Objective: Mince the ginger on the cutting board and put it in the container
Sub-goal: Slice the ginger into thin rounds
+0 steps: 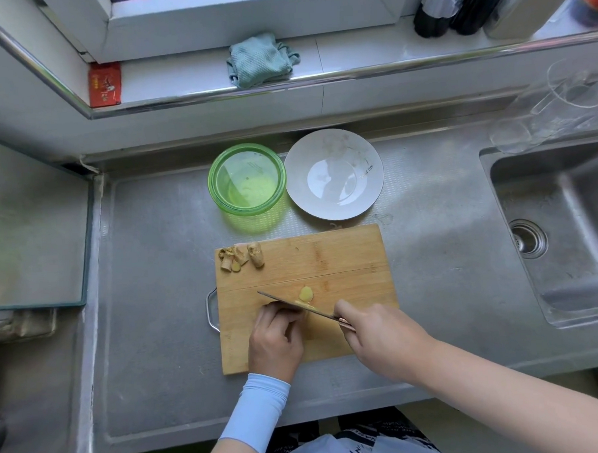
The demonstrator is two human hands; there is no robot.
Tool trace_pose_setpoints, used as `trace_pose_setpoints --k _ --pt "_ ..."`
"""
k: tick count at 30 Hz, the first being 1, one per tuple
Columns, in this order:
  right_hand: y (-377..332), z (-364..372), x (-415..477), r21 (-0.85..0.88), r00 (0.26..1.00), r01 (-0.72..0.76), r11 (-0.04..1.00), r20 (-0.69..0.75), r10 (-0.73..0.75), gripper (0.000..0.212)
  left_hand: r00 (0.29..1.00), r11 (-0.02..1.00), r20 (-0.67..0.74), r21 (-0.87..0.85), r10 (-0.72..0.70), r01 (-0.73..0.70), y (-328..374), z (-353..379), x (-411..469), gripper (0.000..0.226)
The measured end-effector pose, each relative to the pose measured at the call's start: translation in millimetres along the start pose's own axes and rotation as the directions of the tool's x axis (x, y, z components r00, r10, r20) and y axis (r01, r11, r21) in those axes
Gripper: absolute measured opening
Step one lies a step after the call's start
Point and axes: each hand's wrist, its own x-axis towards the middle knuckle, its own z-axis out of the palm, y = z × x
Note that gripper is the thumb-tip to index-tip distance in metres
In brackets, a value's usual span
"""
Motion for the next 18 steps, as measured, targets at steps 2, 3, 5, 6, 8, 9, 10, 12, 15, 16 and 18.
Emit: trace_pose_setpoints --k 2,3,5,6,8,9,10,12,15,16,18 --pt "0.8 1.7 0.3 -0.001 1.000 -0.008 1.000 0.001 0.008 0.007 1.000 1.000 0.006 -0.001 -0.005 0.005 -1.2 0.0 -0.1 0.009" --pt "0.4 2.3 1.3 -0.003 1.000 -0.011 1.000 0.001 0.011 0.007 1.000 1.000 0.010 -0.001 -0.007 0.007 -1.3 -0.2 0.2 0.009" --pt "-2.4 3.6 6.7 -0.002 1.000 -0.014 1.000 0.005 0.014 0.007 1.000 1.000 0.014 -0.002 0.001 0.000 0.5 -0.7 0.7 0.006" --pt "-4.6 3.9 10.8 0.001 1.000 -0.019 1.000 0.012 0.019 0.009 1.000 1.000 0.018 -0.005 0.011 -0.010 1.8 -1.3 1.0 0.007" --pt "-7.8 4.3 19.4 0.007 0.999 -0.040 0.999 0.029 0.040 0.012 0.999 1.000 0.027 -0.012 0.027 -0.026 3.5 -2.4 1.2 0.011" --pt "-8.9 4.8 22.3 0.011 0.998 -0.050 0.999 0.034 0.049 0.013 0.999 1.000 0.027 -0.015 0.028 -0.027 4.1 -2.6 1.1 0.011" --pt "-9.8 5.1 24.2 0.010 0.998 -0.051 0.999 0.036 0.051 0.013 0.999 1.000 0.027 -0.016 0.026 -0.025 4.0 -2.7 1.5 0.012" --pt "-10.1 5.8 24.0 -0.001 0.998 -0.046 0.999 0.034 0.045 0.014 0.999 1.000 0.029 -0.015 0.027 -0.027 3.5 -3.1 1.2 0.012" --pt "-10.2 5.8 22.3 -0.005 0.999 -0.032 0.999 0.017 0.032 0.014 0.998 0.999 0.026 -0.004 0.049 -0.049 4.8 -3.4 0.3 0.011" --pt "-10.4 5.8 21.2 -0.004 1.000 -0.023 1.000 0.005 0.023 0.013 0.999 0.999 0.018 0.000 0.049 -0.049 5.0 -3.8 -0.2 0.011" --pt "-9.9 6.8 16.1 0.003 1.000 -0.002 1.000 -0.029 0.002 0.011 0.999 0.999 -0.006 0.008 0.044 -0.044 5.0 -3.9 -1.4 0.010"
